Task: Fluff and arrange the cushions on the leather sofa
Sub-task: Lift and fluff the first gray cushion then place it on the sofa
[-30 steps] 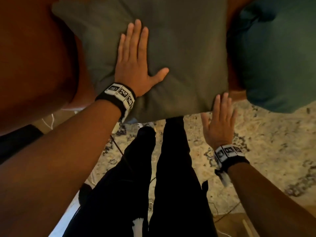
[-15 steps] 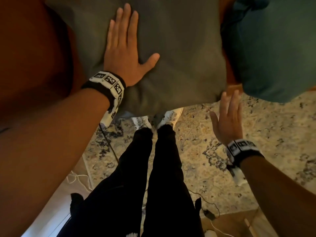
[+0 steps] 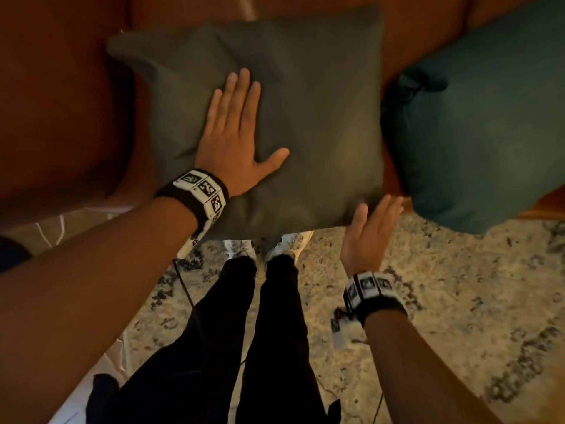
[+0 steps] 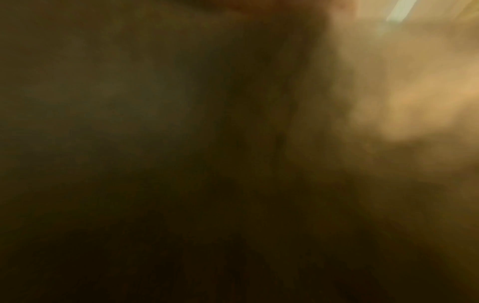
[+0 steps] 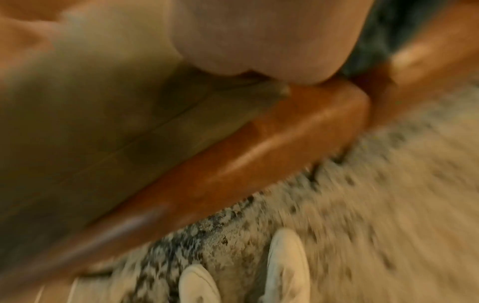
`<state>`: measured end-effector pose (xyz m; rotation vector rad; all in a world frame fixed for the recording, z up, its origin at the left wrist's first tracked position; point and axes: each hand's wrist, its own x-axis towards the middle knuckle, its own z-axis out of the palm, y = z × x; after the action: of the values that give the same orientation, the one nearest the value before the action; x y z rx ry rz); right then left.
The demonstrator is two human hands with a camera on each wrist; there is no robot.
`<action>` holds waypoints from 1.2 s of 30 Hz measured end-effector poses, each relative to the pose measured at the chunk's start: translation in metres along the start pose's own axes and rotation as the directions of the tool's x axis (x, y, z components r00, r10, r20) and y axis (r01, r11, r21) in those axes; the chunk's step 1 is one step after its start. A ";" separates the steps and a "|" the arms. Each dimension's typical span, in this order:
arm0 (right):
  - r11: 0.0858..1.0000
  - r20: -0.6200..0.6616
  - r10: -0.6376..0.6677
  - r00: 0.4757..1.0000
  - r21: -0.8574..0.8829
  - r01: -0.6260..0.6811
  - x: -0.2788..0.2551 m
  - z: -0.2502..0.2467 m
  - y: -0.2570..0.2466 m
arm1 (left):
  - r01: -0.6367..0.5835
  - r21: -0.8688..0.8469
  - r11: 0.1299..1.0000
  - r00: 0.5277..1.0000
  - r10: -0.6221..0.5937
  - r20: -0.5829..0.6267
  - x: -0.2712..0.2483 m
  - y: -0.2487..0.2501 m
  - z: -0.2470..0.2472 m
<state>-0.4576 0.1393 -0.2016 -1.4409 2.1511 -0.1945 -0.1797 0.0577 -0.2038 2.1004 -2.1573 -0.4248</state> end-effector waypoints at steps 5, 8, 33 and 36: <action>0.666 0.078 -0.728 0.681 -0.157 0.730 0.019 -0.020 -0.094 | 0.014 -0.298 0.955 1.000 -0.012 0.007 -0.001 -0.008 -0.020; 0.534 0.063 -0.834 0.549 -0.163 0.830 0.053 -0.009 -0.161 | 0.080 -0.509 0.857 0.997 -0.071 0.039 -0.005 -0.017 -0.044; 0.421 0.113 -0.865 0.489 -0.365 0.830 0.102 0.057 -0.167 | 0.671 -0.330 0.664 0.685 -0.726 -0.066 -0.163 0.000 -0.022; 0.415 0.128 -0.867 0.482 -0.351 0.840 0.117 0.051 -0.169 | 0.413 -0.180 0.893 0.896 -0.434 -0.098 -0.102 0.030 -0.018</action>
<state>-0.3276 -0.0266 -0.2179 -2.7284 1.2781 -0.2057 -0.1997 0.1564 -0.1663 2.4243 -1.5280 -0.4510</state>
